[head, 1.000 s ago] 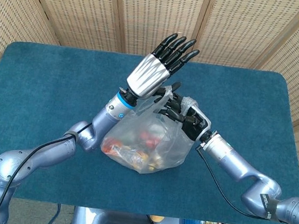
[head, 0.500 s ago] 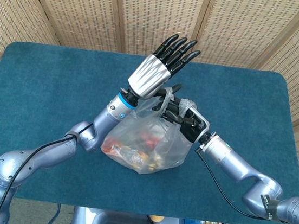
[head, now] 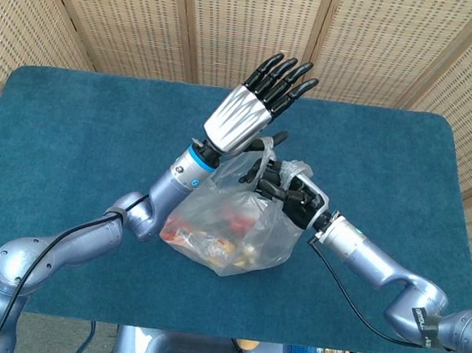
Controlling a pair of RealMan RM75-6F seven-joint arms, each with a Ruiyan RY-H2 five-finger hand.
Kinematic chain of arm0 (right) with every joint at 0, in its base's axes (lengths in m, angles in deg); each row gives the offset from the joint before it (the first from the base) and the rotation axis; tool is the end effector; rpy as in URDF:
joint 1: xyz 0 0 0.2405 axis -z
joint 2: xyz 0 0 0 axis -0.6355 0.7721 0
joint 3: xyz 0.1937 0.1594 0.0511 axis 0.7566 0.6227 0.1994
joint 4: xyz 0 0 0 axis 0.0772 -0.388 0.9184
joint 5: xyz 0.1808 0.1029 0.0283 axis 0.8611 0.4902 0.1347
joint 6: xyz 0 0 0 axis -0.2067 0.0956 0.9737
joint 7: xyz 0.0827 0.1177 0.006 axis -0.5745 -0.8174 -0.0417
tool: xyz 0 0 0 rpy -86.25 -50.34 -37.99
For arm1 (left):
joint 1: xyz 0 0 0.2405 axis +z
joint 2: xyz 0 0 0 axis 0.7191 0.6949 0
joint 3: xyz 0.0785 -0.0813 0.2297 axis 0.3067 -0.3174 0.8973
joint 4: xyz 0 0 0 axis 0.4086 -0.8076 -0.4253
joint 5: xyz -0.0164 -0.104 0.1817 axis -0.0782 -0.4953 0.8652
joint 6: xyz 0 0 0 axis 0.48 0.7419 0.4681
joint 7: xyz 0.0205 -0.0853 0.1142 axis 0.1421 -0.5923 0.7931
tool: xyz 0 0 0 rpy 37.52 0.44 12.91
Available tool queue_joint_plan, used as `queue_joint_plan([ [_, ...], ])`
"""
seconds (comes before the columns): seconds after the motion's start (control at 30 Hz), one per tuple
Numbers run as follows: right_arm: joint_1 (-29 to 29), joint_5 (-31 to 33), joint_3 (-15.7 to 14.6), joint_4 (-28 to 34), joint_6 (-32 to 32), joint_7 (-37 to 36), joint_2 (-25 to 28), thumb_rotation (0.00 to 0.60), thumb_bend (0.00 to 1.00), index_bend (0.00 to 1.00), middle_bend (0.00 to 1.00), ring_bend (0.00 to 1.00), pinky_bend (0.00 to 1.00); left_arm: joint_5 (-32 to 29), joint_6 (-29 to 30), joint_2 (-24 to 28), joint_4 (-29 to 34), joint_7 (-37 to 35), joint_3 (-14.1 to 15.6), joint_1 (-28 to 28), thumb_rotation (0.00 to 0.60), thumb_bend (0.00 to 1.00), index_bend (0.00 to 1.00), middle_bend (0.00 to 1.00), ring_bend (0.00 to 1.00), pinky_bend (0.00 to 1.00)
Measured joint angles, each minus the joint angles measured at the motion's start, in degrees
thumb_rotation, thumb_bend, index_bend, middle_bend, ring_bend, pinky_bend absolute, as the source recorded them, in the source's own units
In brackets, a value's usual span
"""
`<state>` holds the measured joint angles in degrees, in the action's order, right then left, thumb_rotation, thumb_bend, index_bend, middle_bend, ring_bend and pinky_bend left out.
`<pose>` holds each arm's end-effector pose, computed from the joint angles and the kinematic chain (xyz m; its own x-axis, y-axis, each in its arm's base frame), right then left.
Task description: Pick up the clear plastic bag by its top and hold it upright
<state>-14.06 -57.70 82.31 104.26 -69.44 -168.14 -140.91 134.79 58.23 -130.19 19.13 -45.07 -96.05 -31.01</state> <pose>-0.0679 -0.3711 0.0974 -0.8235 -0.5358 -0.1864 -0.1516 0.5245 -0.8378 0.0873 0.4461 0.0348 0.0637 -0.3674 0.9279 0.5778 -0.7445 -0.3344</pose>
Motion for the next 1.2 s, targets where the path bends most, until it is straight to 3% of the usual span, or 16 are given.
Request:
queue_joint_plan([
  [0.53,-0.6,-0.5,-1.3,0.0,-1.6,-3.0,0.8,0.600,0.43,0.50,0.63,0.51,0.41,-0.1,-0.3,-1.0,-1.1,-0.7,0.4,0.3,0.600,0.32,0.00,0.00,0.00,0.04],
  [0.63,-0.8,-0.7,-1.6,-0.1,-1.9,-3.6,0.8,0.600,0.52,0.52,0.65,0.53,0.42,-0.1,-0.3,-0.9,-1.2,-0.8,0.5,0.3,0.600,0.31,0.00,0.00,0.00,0.04],
  [0.73,-1.0,-0.8,-1.9,-0.2,-2.0,-3.9,0.8,0.600,0.71,0.54,0.67,0.55,0.42,0.0,-0.2,-0.8,-1.2,-0.9,0.6,0.5,0.600,0.32,0.00,0.00,0.00,0.04],
  [0.8,-1.1,-0.9,-2.1,-0.2,-2.2,-4.3,0.8,0.600,0.91,0.55,0.67,0.55,0.43,0.1,-0.1,-0.7,-1.2,-1.0,0.8,0.7,0.600,0.32,0.00,0.00,0.00,0.04],
  [0.87,-1.2,-1.2,-2.3,-0.3,-2.5,-4.6,0.8,0.600,0.99,0.56,0.68,0.55,0.43,0.2,-0.1,-0.6,-1.2,-1.1,1.0,1.0,0.600,0.32,0.00,0.00,0.00,0.04],
  [1.2,-2.2,-3.5,-4.0,-1.9,-4.1,-8.0,0.7,0.600,1.00,0.56,0.68,0.54,0.43,0.2,-1.3,1.6,0.2,-3.2,1.6,2.0,0.600,0.29,0.00,0.00,0.00,0.04],
])
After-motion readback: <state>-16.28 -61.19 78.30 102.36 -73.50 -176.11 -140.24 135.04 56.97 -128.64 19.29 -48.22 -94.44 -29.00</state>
